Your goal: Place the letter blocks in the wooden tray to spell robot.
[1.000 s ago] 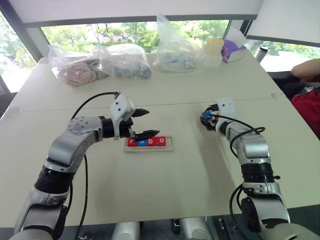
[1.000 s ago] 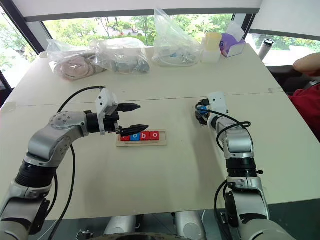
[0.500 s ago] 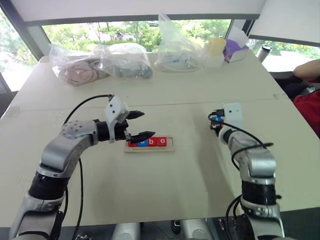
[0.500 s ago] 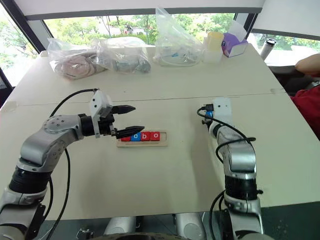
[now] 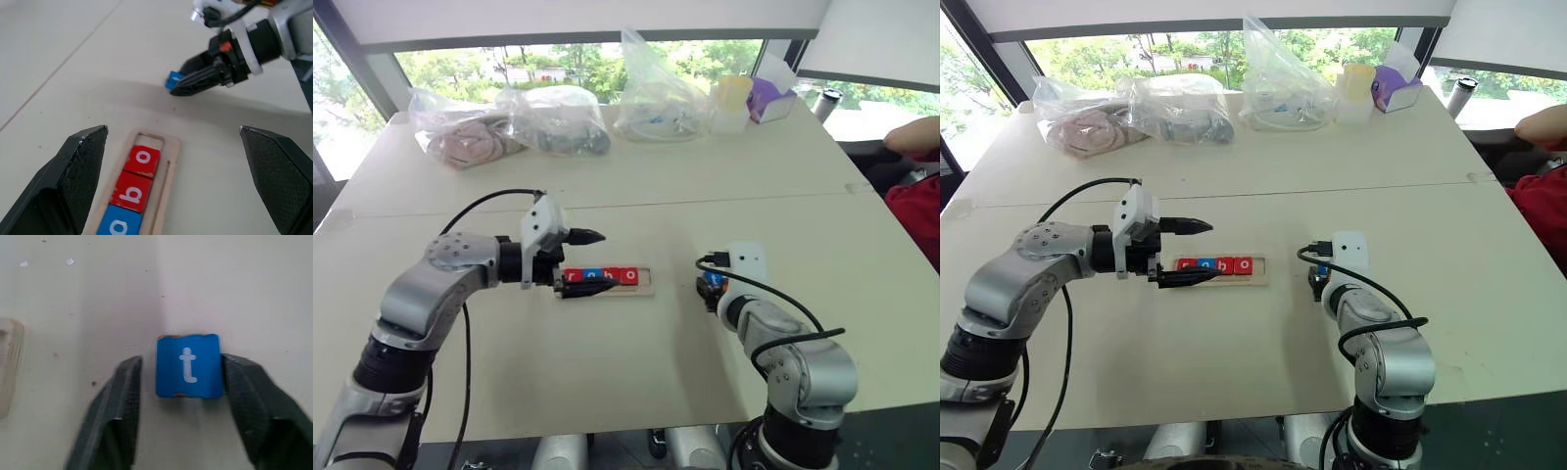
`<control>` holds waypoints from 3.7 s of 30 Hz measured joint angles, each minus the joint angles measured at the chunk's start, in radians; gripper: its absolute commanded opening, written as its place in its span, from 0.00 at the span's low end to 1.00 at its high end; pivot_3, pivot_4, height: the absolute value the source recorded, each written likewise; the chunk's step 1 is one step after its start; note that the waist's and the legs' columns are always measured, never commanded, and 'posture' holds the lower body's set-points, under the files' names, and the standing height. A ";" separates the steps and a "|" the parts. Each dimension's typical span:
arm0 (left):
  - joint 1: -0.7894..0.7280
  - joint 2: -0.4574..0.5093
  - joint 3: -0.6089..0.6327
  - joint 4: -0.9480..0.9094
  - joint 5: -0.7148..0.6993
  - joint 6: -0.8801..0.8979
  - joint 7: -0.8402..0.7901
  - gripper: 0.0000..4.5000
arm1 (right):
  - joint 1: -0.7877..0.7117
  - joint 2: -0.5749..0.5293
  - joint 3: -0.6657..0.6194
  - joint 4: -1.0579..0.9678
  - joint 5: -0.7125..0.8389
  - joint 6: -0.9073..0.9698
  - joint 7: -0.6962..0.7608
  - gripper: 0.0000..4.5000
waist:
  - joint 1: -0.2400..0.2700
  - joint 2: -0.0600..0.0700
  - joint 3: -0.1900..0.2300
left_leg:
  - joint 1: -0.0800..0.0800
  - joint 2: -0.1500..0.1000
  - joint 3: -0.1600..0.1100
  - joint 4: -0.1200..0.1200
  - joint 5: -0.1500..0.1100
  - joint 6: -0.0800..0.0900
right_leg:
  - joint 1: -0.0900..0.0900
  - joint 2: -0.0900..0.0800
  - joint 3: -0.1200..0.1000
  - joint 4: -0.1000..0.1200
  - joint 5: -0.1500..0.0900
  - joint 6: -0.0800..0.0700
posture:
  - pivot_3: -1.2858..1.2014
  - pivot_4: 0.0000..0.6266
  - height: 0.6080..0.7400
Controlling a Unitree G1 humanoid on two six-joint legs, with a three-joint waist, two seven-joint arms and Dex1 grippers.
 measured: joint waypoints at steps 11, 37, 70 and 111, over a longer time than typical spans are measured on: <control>0.019 0.117 -0.009 -0.047 -0.070 0.026 -0.139 1.00 | 0.105 -0.667 -0.176 0.123 0.286 -0.461 0.731 0.99 | 0.001 0.000 0.001 | -0.001 -0.001 0.001 -0.003 -0.001 0.002 | 0.002 0.000 0.000 -0.008 -0.001 0.002 | 0.52 0.24 1.00; 0.203 0.213 0.105 -0.131 -0.130 0.085 -0.081 1.00 | -0.233 -0.803 0.205 1.107 0.112 -1.471 1.361 0.25 | 0.006 0.000 0.002 | 0.000 0.000 0.003 0.000 -0.002 0.003 | 0.004 0.001 0.001 -0.011 0.005 0.001 | 0.52 0.24 1.00; 0.268 0.246 0.133 -0.128 -0.084 0.039 -0.026 1.00 | -0.478 -0.610 0.448 0.988 -0.015 -1.210 1.315 0.25 | 0.027 0.001 0.002 | 0.000 0.000 0.003 0.002 -0.002 0.003 | 0.003 0.000 0.001 -0.007 0.006 0.001 | 0.52 0.24 1.00; 0.246 0.207 0.105 -0.098 -0.080 0.033 0.011 1.00 | -0.466 -0.566 0.346 0.897 0.033 -1.071 1.176 0.99 | 0.027 0.001 0.002 | 0.001 0.000 0.003 0.002 -0.001 0.002 | 0.003 0.000 0.001 -0.003 0.006 0.001 | 0.52 0.24 1.00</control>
